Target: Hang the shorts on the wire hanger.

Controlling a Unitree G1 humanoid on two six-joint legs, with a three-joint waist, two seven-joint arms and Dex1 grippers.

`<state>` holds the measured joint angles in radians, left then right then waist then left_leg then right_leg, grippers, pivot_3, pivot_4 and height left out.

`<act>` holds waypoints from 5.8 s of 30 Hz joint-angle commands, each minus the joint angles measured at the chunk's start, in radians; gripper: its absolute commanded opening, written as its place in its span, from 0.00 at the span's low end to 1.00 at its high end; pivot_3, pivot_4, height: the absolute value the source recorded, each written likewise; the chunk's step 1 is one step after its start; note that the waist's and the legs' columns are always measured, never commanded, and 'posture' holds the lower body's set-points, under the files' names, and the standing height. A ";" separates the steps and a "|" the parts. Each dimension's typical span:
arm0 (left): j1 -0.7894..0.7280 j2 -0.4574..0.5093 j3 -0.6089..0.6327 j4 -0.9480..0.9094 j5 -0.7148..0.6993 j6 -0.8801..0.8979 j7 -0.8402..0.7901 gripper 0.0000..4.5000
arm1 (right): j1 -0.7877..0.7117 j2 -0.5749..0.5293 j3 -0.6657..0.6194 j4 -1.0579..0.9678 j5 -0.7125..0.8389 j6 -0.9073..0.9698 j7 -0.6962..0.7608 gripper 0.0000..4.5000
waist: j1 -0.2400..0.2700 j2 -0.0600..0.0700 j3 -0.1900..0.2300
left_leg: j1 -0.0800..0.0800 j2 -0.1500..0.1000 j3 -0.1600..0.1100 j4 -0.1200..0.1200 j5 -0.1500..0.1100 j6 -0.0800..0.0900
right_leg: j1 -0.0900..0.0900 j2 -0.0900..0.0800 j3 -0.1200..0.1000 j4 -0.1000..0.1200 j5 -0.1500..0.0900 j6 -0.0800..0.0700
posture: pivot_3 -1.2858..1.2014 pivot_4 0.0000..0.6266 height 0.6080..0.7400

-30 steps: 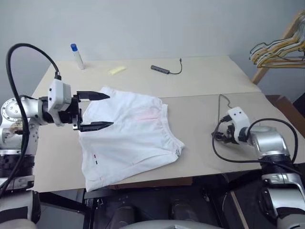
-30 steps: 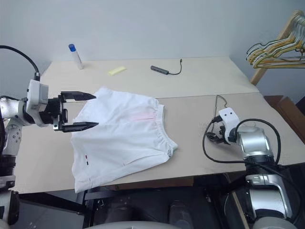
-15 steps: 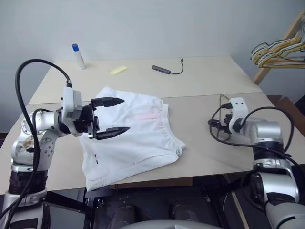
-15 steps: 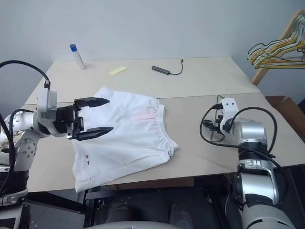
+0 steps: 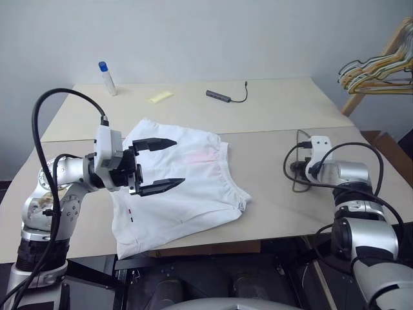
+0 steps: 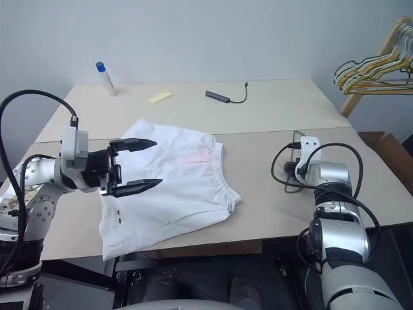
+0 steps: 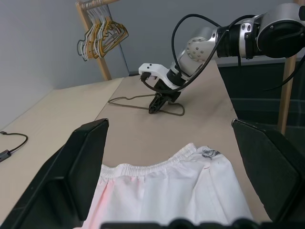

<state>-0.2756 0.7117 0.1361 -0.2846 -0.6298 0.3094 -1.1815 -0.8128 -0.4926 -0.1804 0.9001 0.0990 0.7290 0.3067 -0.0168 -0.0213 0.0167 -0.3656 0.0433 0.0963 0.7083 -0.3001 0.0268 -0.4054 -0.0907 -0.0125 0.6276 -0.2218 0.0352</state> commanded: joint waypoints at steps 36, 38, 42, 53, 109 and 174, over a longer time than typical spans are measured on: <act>-0.262 -0.505 0.201 0.268 -0.538 0.642 0.851 1.00 | 0.416 0.056 0.300 -1.211 0.039 -0.297 0.288 0.01 | 0.004 0.001 0.003 | 0.004 -0.005 -0.010 -0.011 0.001 -0.001 | 0.000 -0.002 0.002 -0.002 0.000 0.000 | 0.54 0.00 1.00; -0.263 -0.521 0.192 0.262 -0.530 0.629 0.863 1.00 | 0.436 0.041 0.315 -1.232 0.030 -0.344 0.316 0.01 | 0.004 0.001 0.003 | 0.004 -0.005 -0.010 -0.011 0.001 -0.001 | 0.000 -0.002 0.001 -0.003 0.000 0.000 | 0.54 0.00 1.00; -0.273 -0.541 0.172 0.257 -0.484 0.591 0.884 1.00 | 0.459 0.028 0.331 -1.239 0.015 -0.410 0.333 0.01 | 0.005 0.001 0.003 | 0.004 -0.006 -0.010 -0.011 0.001 -0.001 | 0.001 -0.003 0.001 -0.003 0.000 0.000 | 0.54 0.00 1.00; -0.288 -0.571 0.154 0.282 -0.450 0.549 0.895 0.59 | 0.486 0.015 0.362 -1.216 -0.060 -0.510 0.330 0.00 | 0.005 0.000 0.003 | 0.004 -0.006 -0.010 -0.011 0.001 -0.001 | 0.001 -0.003 0.001 -0.003 0.000 -0.001 | 0.54 0.00 1.00; -0.316 -0.189 0.199 0.336 -0.434 0.386 -0.097 0.00 | 0.084 -0.113 0.369 -0.923 0.626 0.300 0.938 0.99 | 0.020 -0.003 0.007 | -0.005 -0.004 -0.011 -0.009 0.001 -0.001 | -0.006 -0.003 -0.003 -0.002 -0.001 -0.002 | 0.54 0.00 1.00; -0.107 0.047 -0.132 0.206 0.225 0.043 -0.012 0.99 | 0.188 -0.497 0.497 -0.383 0.465 0.529 1.168 0.00 | 0.031 -0.003 0.006 | -0.014 -0.003 -0.003 -0.010 0.000 0.000 | -0.017 -0.002 -0.001 -0.004 -0.001 -0.001 | 0.55 0.00 1.00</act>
<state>-0.3774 0.7507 -0.0169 -0.0447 -0.3916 0.3510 -1.1986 -0.5983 -0.9885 0.3389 0.5414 0.5612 1.2674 1.4395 0.0140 -0.0238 0.0231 -0.3797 0.0399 0.0928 0.6984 -0.3002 0.0272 -0.4227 -0.0927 -0.0137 0.6235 -0.2232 0.0339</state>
